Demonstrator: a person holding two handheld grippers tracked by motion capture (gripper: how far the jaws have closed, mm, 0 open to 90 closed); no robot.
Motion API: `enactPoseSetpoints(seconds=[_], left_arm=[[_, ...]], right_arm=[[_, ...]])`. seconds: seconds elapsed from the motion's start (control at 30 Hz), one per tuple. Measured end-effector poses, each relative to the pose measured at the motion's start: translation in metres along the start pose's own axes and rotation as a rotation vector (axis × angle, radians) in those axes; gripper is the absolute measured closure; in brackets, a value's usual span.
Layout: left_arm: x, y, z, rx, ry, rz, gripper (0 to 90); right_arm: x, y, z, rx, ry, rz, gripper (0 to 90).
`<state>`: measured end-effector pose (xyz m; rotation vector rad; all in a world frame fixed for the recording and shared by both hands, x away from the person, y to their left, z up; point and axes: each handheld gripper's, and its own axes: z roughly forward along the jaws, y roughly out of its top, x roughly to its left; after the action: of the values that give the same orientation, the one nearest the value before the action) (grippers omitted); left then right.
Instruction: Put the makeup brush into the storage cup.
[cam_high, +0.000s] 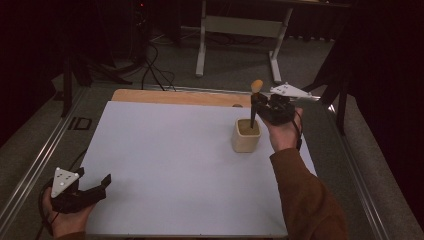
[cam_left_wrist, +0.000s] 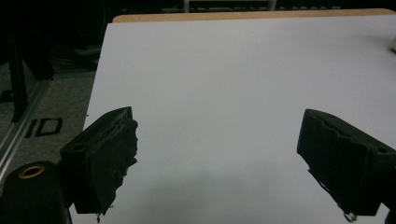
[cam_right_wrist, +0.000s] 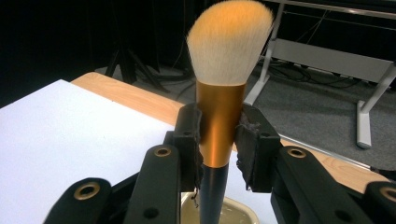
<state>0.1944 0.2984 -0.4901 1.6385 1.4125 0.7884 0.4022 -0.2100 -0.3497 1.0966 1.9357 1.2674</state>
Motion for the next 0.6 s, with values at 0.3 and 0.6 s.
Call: enactPoseSetpoints(seconds=[0.3, 0.6], left_arm=[[0.0002, -0.0001, -0.0001, 0.001, 0.000, 0.000, 12.1], [0.0002, -0.0001, -0.0003, 0.000, 0.001, -0.001, 12.0]], right_arm=[[-0.0048, -0.0012, 0.0009, 0.008, -0.008, -0.004, 70.6], [-0.0050, -0.0021, 0.0017, 0.013, -0.008, -0.011, 70.6]])
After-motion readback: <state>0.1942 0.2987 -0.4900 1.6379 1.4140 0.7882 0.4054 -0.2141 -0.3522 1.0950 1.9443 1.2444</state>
